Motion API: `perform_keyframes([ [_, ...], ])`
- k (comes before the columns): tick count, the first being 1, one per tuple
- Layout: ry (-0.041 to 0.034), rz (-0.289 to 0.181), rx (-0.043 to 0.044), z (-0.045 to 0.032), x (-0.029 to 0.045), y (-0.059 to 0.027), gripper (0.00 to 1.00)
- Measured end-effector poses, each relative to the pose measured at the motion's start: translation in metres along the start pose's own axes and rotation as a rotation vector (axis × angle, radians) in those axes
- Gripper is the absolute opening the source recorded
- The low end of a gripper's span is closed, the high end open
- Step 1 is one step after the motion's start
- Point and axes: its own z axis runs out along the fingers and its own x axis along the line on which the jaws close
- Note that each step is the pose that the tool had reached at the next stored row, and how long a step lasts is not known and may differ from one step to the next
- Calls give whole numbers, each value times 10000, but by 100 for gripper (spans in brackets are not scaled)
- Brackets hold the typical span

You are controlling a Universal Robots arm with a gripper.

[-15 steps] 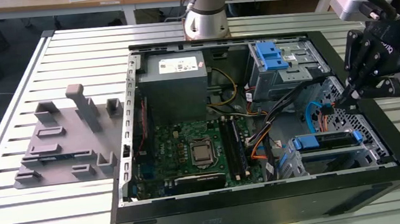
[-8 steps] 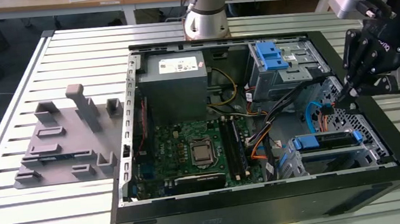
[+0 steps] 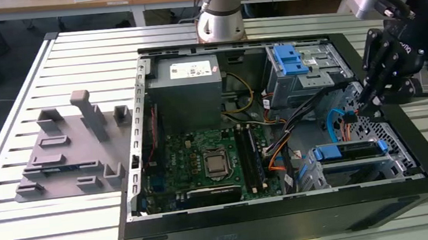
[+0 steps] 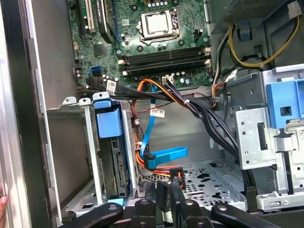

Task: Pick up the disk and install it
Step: 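Insert the first disk wire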

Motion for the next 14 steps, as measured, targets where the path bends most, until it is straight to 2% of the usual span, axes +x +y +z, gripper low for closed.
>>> perform_keyframes([
  [3,107,64,16,18,-23,0,27],
  [9,164,208,20,56,-70,3,27],
  [14,304,318,41,94,-91,5,27],
])
